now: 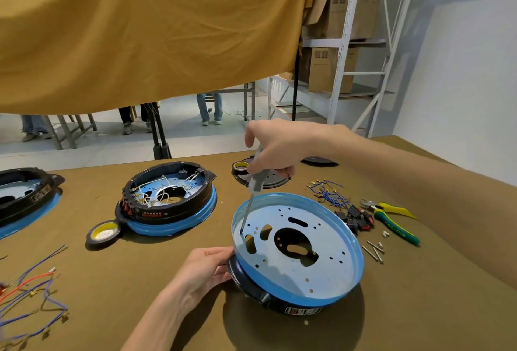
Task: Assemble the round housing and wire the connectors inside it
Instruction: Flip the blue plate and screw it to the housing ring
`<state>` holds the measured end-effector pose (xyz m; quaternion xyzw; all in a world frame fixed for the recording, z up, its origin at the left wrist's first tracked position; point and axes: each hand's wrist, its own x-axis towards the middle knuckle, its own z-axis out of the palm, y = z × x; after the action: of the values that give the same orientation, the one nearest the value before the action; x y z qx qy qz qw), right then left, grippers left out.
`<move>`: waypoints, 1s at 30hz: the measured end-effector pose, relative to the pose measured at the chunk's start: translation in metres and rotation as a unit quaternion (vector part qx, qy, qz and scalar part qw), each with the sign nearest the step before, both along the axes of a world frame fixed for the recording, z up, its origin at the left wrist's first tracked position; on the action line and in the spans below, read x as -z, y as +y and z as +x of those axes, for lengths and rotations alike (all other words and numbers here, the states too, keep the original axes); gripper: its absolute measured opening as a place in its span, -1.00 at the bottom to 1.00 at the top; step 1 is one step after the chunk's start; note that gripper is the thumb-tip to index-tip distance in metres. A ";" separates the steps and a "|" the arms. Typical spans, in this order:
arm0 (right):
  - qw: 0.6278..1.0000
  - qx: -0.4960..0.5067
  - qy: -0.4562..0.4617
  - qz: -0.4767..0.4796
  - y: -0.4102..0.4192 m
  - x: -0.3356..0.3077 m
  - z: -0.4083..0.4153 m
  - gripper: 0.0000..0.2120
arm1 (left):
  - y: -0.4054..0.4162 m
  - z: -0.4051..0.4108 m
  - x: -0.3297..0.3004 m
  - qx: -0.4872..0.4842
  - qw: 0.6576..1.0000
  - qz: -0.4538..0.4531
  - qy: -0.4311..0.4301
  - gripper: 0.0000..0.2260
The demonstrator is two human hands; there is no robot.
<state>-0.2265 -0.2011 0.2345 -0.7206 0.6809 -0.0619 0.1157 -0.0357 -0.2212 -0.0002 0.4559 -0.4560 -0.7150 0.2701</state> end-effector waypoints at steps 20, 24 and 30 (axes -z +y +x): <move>0.997 -0.006 0.042 -0.069 0.002 0.018 0.008 -0.64 | 0.002 -0.002 0.001 -0.001 0.999 -0.029 -0.045 -0.82; 0.999 -0.030 -0.021 -0.003 0.006 0.011 0.005 -0.53 | 0.003 -0.002 0.001 0.000 0.998 -0.032 -0.054 -0.82; 0.999 -0.026 0.023 -0.022 0.009 0.016 0.007 -0.62 | 0.003 -0.003 0.001 -0.005 0.997 -0.039 -0.070 -0.81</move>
<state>-0.2191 -0.1926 0.2186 -0.7415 0.6630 -0.0568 0.0858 -0.0387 -0.2178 -0.0015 0.4966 -0.4986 -0.6617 0.2588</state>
